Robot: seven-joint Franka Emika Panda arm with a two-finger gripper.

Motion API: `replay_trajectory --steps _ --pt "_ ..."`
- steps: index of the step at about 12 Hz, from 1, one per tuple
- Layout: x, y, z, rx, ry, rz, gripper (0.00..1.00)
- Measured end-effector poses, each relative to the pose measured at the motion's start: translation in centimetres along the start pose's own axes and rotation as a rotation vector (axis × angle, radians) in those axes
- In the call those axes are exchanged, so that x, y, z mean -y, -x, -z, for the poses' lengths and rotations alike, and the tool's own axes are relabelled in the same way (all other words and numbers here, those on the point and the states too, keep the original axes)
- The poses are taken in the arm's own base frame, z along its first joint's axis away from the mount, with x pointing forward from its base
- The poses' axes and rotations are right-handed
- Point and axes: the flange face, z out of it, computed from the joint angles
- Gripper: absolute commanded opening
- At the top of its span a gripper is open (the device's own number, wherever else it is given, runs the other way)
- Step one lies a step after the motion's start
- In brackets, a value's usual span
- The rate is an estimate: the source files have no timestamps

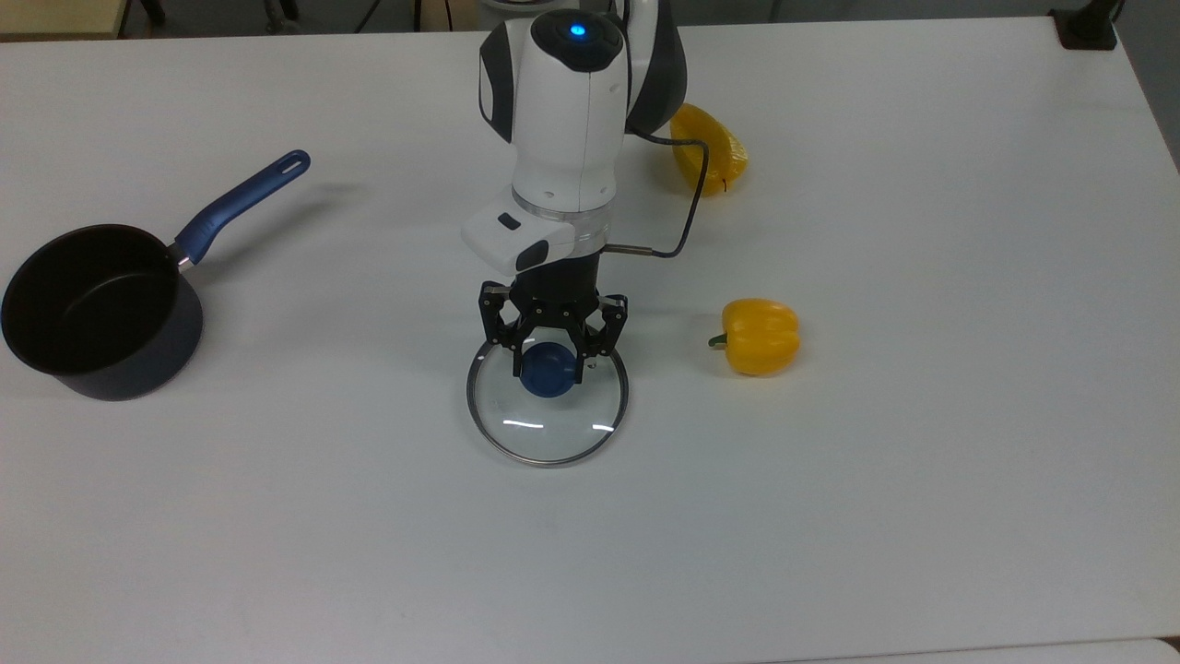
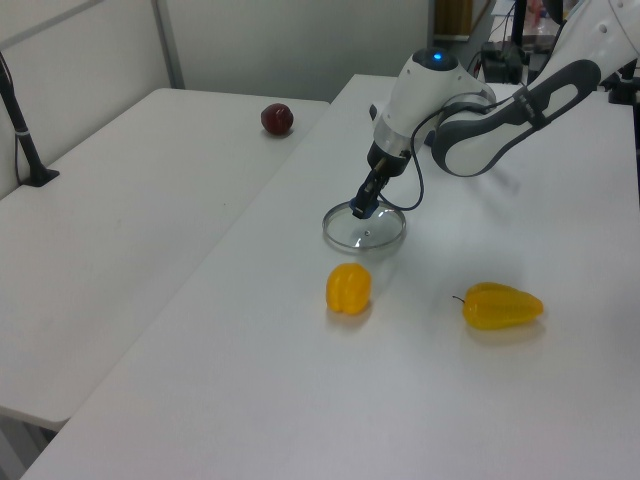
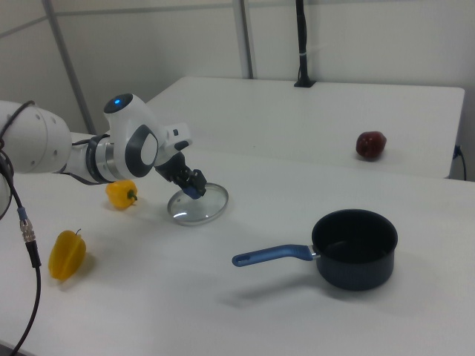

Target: Open lid

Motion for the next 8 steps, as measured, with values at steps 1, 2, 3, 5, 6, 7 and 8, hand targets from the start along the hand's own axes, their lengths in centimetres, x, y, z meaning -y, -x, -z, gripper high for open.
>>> replay_trajectory --steps 1,2,3,5,6,7,8 --pt "0.02 0.07 -0.18 0.001 0.0 -0.005 0.42" --pt "0.02 0.11 -0.28 0.002 0.0 -0.013 0.6" --pt "0.02 0.14 -0.34 0.003 0.0 -0.02 0.64" --pt "-0.05 0.23 -0.46 0.006 0.002 -0.032 0.66" --pt "-0.07 0.25 -0.49 0.006 0.002 -0.039 0.85" --pt "-0.07 0.25 -0.48 0.006 0.002 -0.041 1.0" --pt "-0.08 0.24 -0.47 0.006 0.002 -0.042 1.0"
